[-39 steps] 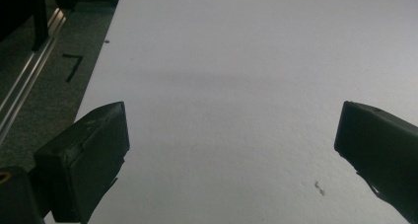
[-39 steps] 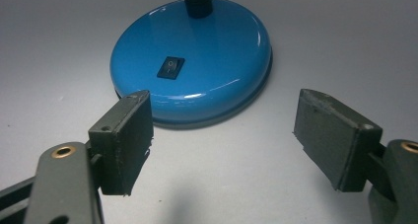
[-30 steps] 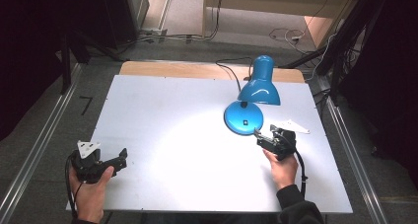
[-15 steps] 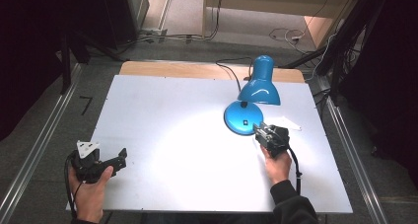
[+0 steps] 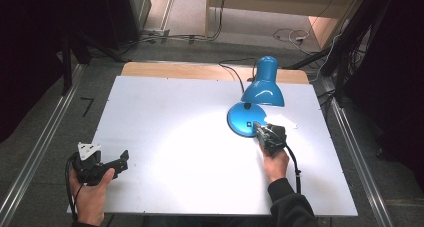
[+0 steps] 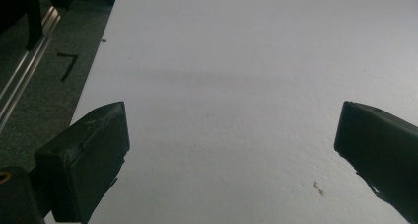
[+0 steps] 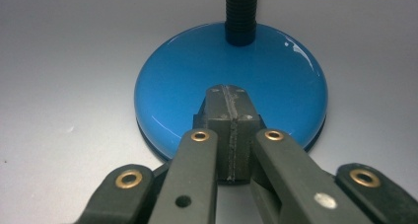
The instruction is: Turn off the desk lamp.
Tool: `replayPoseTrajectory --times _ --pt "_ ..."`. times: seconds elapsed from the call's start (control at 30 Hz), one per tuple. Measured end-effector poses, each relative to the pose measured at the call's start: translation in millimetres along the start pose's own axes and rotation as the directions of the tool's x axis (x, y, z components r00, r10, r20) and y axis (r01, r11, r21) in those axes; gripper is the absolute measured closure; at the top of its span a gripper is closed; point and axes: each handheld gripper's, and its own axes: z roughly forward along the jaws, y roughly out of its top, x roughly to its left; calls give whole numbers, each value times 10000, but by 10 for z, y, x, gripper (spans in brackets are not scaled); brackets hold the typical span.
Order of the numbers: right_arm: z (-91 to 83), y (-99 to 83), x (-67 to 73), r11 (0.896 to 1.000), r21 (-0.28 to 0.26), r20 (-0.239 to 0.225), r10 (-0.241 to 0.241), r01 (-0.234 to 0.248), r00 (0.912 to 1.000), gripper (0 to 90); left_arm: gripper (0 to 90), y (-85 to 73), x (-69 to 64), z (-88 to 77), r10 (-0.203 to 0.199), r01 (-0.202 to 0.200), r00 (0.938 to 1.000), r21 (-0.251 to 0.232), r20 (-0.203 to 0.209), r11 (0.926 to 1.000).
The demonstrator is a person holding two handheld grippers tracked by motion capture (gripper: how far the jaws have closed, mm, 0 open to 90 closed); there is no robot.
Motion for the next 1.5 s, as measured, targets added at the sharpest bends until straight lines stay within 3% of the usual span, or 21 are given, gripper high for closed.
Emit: replayPoseTrajectory --times 0.77,1.0,1.5 --pt "204 28 56 9998 213 81 -35 33 10000 878 9 -3 13 6 -37 37 10000 6 38 10000" --pt "213 21 86 9997 134 184 -223 220 9996 879 9 -4 8 7 -38 38 10000 10 36 10000" --pt "242 34 73 9999 -49 268 -90 92 9996 880 9 -4 -1 11 -17 17 10000 34 89 10000"
